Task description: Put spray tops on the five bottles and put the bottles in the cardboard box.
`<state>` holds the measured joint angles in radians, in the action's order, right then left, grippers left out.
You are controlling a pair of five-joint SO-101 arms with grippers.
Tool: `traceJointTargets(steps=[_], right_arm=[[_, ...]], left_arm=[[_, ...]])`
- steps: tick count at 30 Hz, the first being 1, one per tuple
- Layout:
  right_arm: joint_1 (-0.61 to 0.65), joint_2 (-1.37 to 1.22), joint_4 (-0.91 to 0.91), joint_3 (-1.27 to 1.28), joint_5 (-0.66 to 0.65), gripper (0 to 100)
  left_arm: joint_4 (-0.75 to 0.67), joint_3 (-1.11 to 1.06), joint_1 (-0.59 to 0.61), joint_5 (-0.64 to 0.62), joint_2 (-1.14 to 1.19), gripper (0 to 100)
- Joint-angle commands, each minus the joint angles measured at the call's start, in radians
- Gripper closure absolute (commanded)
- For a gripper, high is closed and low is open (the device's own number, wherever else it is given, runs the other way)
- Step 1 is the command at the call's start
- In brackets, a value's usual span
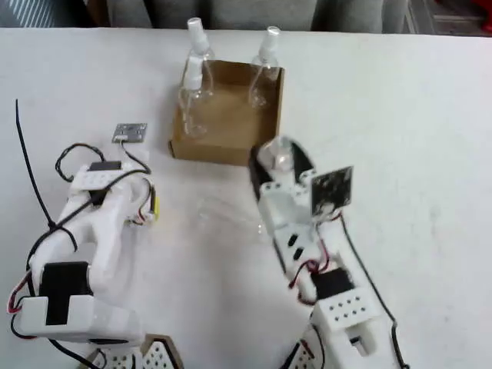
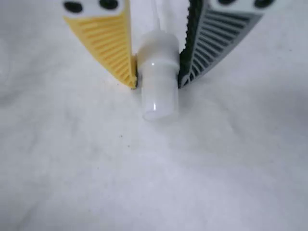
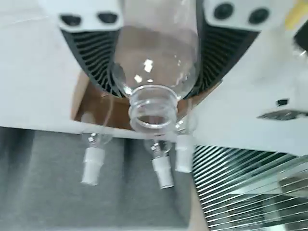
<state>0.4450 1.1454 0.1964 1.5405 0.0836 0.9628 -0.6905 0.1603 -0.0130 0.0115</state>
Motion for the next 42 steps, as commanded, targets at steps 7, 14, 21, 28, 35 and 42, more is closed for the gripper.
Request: traceJointTargets(steps=[7,14,21,28,35,42], right_arm=[[0.239,0.295,-0.205,0.155,-0.012,98.1],[0.289,0.414,-0.367,0.155,-0.012,98.1],[0.286,0.489,-0.453,0.155,-0.012,98.1],[0.286,0.513,-0.473,0.155,-0.012,98.1],[0.288,0.513,-0.473,0.155,-0.012,98.1],[0.289,0.513,-0.473,0.155,-0.012,98.1]], left_arm=[[-0.012,0.097,0.082,0.003,-0.004,98],[0.092,0.219,0.105,0.000,-0.196,98],[0.057,0.230,0.002,0.005,-0.627,98],[-0.126,0.229,-0.168,0.002,-0.995,98],[-0.318,0.252,-0.311,-0.020,-1.141,98],[-0.417,0.439,-0.320,-0.361,-1.013,98]])
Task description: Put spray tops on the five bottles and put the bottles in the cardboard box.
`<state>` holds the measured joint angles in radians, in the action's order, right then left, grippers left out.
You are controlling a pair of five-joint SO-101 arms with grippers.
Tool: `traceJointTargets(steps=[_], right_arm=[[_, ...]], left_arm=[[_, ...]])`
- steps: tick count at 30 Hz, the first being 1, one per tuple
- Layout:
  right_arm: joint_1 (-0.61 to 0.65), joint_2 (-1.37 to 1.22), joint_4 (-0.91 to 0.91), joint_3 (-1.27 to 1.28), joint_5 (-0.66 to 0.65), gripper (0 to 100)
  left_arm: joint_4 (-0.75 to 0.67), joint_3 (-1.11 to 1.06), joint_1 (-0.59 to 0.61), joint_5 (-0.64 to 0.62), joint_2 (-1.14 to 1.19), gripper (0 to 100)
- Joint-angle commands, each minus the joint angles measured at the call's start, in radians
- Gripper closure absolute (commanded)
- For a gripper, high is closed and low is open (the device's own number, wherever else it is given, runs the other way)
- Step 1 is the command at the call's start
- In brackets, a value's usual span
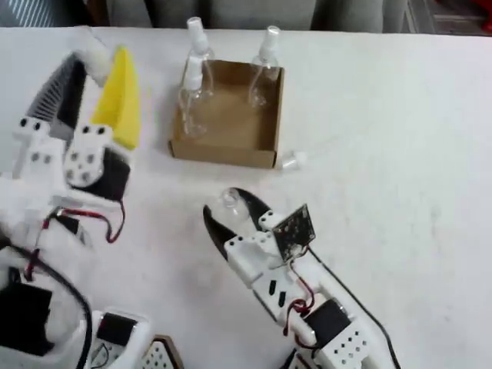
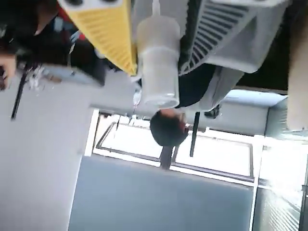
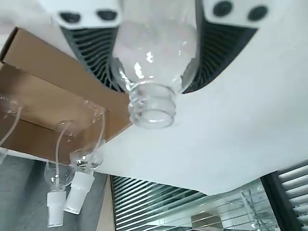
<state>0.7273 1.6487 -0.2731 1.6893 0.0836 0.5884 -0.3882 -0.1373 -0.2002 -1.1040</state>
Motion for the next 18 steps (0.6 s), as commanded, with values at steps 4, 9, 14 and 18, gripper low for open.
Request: traceJointTargets(steps=[4,9,14,18], right_arm=[[0.005,0.010,-0.004,0.006,-0.012,98.1],[0.005,0.008,-0.004,0.006,-0.012,98.1],[0.004,0.008,-0.027,0.006,-0.012,98.1],[0.004,0.008,-0.030,0.006,-0.012,98.1]], left_arm=[[-0.018,0.153,-0.056,-0.201,0.180,98],[0.071,0.110,-0.188,-0.196,0.189,98],[0.068,-0.026,-0.300,-0.149,0.114,98],[-0.017,-0.169,-0.317,-0.126,0.056,98]])
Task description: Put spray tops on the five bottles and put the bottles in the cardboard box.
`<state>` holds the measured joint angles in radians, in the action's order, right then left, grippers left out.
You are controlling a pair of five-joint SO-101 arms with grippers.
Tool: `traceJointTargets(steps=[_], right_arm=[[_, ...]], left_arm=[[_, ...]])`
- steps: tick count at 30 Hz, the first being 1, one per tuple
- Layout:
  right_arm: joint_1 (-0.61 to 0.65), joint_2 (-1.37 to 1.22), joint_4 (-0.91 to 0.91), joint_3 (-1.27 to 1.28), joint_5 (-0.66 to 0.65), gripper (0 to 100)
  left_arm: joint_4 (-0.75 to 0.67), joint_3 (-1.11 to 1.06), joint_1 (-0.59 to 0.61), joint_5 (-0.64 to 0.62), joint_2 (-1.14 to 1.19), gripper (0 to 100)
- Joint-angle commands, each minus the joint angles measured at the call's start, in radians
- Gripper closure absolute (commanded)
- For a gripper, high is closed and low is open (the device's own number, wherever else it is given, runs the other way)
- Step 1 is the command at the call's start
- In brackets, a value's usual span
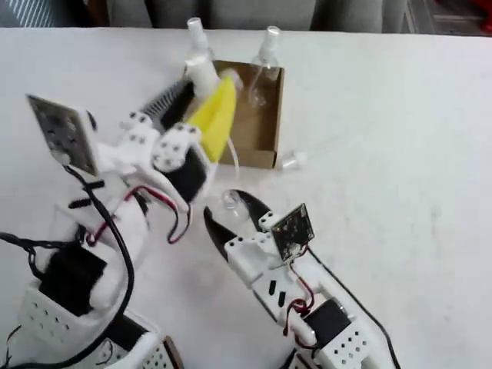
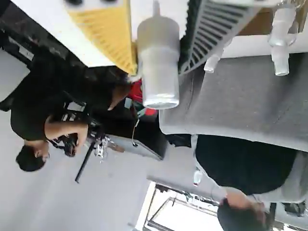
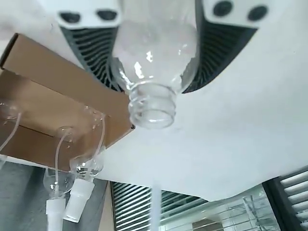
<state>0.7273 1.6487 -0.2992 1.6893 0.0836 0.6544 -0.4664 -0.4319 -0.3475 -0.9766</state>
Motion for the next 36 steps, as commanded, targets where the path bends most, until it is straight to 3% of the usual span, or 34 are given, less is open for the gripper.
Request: traceJointTargets(steps=[1,9,18,27,36], right_arm=[[0.004,0.008,-0.004,0.006,-0.012,98.1],[0.004,0.008,-0.005,0.006,-0.011,98.1],[0.004,0.008,-0.005,0.006,-0.011,98.1],[0.004,0.008,-0.005,0.006,-0.011,98.1],[0.004,0.008,-0.005,0.006,-0.011,98.1]], left_arm=[[-0.123,-0.130,-0.022,0.021,-0.084,98],[-0.253,-0.311,-0.022,0.029,-0.156,98],[-0.244,-0.333,-0.022,0.031,-0.228,98],[-0.138,-0.345,-0.022,0.031,-0.269,98],[-0.126,-0.516,-0.027,0.031,-0.375,98]])
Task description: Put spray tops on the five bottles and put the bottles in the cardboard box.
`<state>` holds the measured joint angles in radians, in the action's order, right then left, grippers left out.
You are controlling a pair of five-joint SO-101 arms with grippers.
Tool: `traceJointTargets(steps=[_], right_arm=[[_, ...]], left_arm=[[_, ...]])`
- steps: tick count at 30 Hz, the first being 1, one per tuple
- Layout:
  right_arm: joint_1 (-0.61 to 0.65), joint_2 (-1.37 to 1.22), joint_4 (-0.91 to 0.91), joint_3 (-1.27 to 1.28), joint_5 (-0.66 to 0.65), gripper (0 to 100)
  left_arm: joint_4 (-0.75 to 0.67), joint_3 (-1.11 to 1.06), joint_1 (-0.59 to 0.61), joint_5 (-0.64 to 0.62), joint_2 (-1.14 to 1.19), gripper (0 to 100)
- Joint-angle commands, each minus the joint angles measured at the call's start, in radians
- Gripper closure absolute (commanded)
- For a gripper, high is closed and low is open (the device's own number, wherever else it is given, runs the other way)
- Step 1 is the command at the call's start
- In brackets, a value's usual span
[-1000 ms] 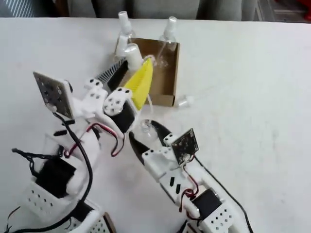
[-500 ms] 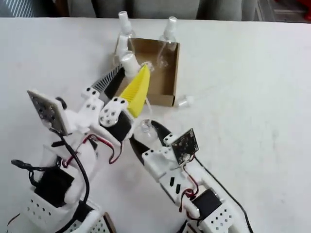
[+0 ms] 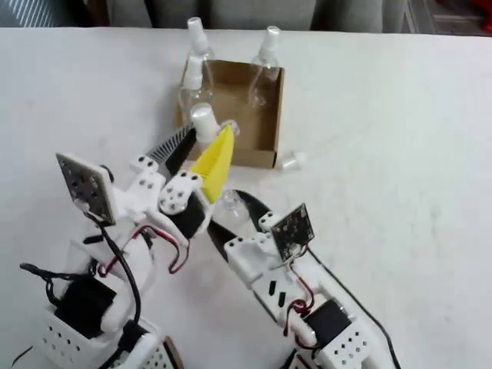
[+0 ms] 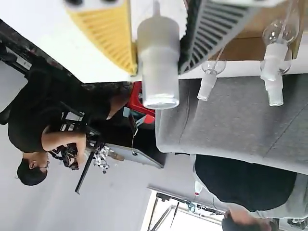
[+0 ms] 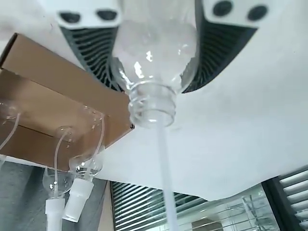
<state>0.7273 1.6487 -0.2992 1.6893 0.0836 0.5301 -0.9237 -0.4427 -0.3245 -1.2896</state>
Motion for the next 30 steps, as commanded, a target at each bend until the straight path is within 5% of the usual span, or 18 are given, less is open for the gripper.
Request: traceJointTargets(steps=[1,23,30], right_arm=[[0.004,0.008,-0.005,0.006,-0.011,98.1],[0.004,0.002,-0.007,0.006,-0.011,98.1],[0.004,0.007,-0.030,0.006,-0.012,98.2]], left_arm=[[-0.005,-0.083,-0.016,0.008,-0.076,98],[0.000,-0.310,-0.025,0.121,-0.194,98],[0.066,-0.308,-0.133,0.130,-0.232,98]])
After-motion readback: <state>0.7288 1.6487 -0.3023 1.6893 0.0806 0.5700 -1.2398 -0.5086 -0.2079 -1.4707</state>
